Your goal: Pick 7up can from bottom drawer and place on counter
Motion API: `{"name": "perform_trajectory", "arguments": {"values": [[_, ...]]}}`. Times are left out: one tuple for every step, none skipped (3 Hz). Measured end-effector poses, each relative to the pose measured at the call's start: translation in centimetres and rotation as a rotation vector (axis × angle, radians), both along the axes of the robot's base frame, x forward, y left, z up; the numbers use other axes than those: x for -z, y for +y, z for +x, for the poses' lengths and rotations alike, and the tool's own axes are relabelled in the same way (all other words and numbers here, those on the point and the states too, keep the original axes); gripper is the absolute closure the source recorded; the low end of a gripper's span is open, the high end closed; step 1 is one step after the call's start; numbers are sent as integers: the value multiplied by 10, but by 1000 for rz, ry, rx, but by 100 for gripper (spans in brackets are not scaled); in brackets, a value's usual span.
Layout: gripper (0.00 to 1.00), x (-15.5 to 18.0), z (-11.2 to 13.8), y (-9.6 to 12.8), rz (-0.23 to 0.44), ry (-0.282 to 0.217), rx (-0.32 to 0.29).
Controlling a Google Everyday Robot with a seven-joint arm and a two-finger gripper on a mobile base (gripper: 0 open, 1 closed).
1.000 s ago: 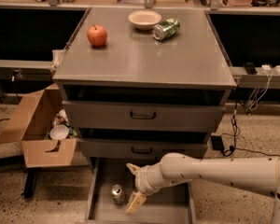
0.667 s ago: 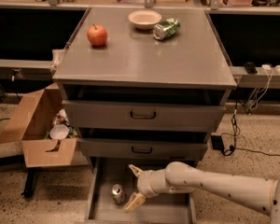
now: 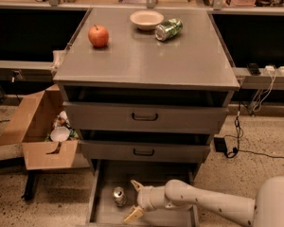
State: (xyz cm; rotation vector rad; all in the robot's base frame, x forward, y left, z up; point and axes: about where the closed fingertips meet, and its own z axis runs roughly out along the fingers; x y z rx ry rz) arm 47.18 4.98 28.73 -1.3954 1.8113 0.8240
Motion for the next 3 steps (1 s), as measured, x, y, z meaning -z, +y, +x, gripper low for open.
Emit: {"name": "perform_trajectory", "arguments": {"values": [[0, 28, 4, 10, -17, 21, 32], [0, 49, 17, 21, -28, 21, 70], [0, 72, 34, 30, -48, 31, 111]]}}
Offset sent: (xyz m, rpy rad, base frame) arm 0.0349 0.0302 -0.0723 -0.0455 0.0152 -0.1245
